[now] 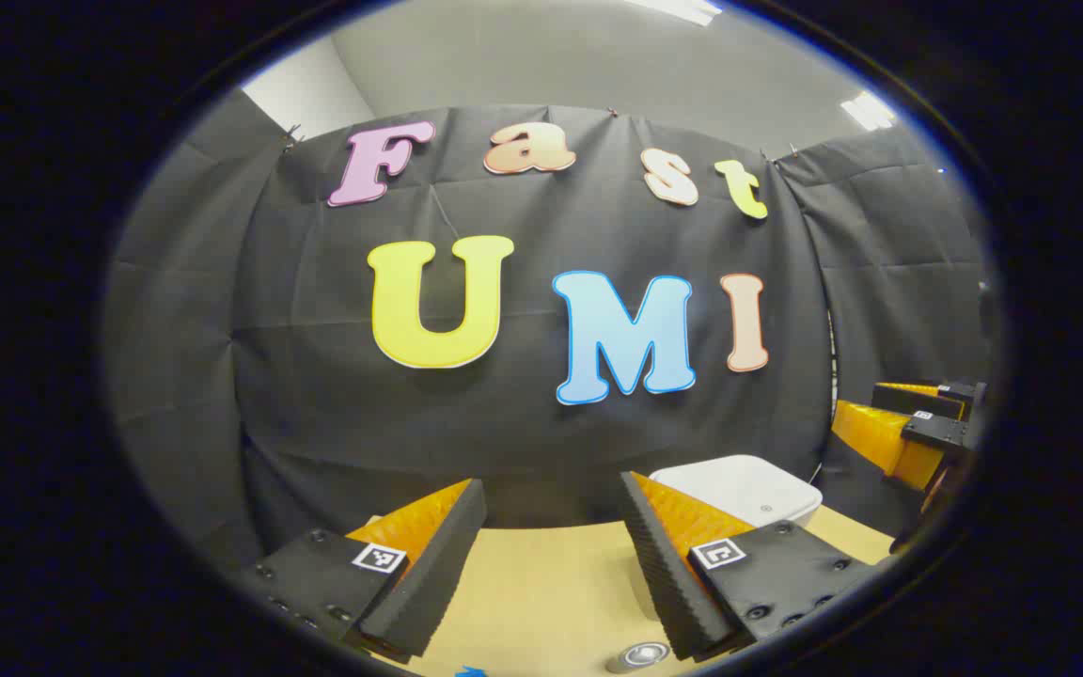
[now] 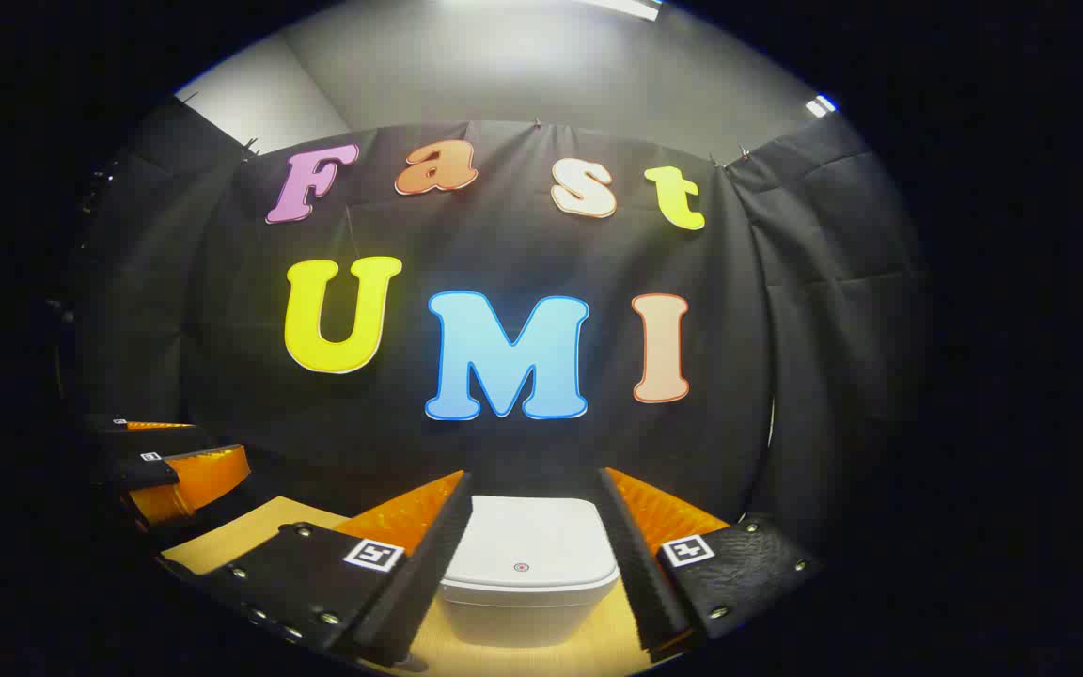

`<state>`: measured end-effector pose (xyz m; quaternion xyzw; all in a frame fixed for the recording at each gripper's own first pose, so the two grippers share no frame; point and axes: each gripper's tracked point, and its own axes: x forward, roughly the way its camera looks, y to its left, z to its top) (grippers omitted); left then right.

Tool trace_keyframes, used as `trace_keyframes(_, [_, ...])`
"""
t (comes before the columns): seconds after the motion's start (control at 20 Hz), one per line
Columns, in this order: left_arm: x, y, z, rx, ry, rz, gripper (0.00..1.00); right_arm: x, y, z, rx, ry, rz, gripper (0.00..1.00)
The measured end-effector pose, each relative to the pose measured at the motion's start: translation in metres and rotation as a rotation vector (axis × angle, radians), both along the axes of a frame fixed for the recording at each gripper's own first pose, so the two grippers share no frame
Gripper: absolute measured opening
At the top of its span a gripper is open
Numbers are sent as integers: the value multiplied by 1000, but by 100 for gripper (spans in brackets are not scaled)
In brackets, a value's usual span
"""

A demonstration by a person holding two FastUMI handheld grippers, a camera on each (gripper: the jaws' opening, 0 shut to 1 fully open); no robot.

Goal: Press the lid of the desktop garbage bin to open it, pick up the crumpled paper on the desktop and throw it into the bin, then pick up the pop can on the desktop and drop it into the bin, and finally close the garbage bin lid.

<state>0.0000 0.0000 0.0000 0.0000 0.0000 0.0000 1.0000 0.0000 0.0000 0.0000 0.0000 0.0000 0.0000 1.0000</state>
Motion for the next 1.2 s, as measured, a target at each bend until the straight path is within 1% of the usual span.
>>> trace_keyframes(0.05, [0,-1,1,1,-1,1,100,1,2,-4,14,19,15,76])
trace_keyframes(0.1, [0,-1,0,2,-1,1,100,3,-1,-7,27,35,-6,61])
trace_keyframes(0.15, [0,-1,0,4,0,2,100,4,-3,-9,43,34,-19,24])
trace_keyframes(0.2, [0,-1,0,5,0,3,100,1,-7,-5,51,34,-21,1])
trace_keyframes(0.25, [-1,-1,1,5,-1,5,100,3,-4,-8,60,38,-8,0])
trace_keyframes(0.3, [1,-2,1,4,0,6,95,6,-3,-11,59,48,-1,0])
trace_keyframes(0.35, [2,-2,-2,2,3,6,94,5,-3,-13,58,56,9,0])
trace_keyframes(0.9, [7,-1,-1,19,2,22,95,20,-5,-23,52,78,30,0])
trace_keyframes(1.2, [6,-2,3,16,-4,19,95,42,-5,-30,37,80,44,0])
